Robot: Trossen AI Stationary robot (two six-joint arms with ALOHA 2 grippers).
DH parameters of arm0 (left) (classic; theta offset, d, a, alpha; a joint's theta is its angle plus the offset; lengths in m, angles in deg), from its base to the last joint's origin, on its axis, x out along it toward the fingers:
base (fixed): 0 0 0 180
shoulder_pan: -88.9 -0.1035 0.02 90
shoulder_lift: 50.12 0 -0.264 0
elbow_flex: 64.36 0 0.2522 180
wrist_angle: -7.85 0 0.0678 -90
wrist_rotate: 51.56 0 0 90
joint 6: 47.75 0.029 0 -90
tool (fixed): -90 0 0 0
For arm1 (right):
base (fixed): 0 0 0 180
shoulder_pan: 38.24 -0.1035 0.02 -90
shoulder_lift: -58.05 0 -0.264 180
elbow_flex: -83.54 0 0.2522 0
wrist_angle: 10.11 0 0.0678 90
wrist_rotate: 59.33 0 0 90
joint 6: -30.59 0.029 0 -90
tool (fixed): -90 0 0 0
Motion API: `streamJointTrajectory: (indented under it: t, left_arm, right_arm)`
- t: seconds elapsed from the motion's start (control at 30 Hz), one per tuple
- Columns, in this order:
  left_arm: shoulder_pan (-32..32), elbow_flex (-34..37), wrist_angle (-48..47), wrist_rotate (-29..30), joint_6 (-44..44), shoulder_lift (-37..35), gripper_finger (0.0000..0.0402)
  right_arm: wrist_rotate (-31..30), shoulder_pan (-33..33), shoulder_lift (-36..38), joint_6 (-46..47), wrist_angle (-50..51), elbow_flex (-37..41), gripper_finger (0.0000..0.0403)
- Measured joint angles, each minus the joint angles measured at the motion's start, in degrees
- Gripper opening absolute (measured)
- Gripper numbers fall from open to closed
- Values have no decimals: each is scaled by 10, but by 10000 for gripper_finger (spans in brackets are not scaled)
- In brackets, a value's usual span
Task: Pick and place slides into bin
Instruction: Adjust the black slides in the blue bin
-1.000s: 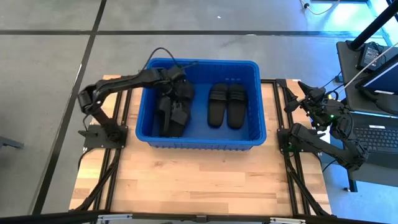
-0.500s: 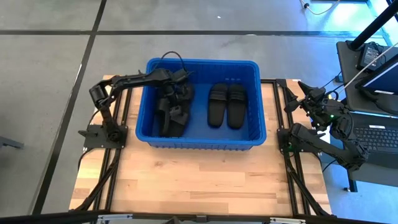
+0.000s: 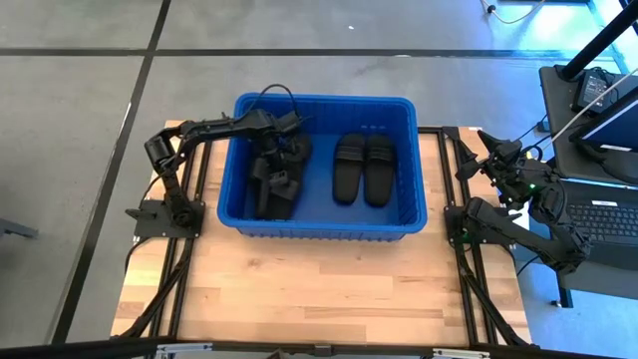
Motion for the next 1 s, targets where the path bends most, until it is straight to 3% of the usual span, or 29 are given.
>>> streamJointTrajectory:
  t: [0.33,0.6,1.0]
  left_arm:
    - [4,1,-36,-6,17,0,169]
    - [4,1,-32,61,-18,0,169]
    - [11,0,-34,-7,-24,0,169]
  right_arm:
    - [0,0,0,0,0,0,327]
    - [0,0,0,0,0,0,327]
    - [0,0,0,0,0,0,327]
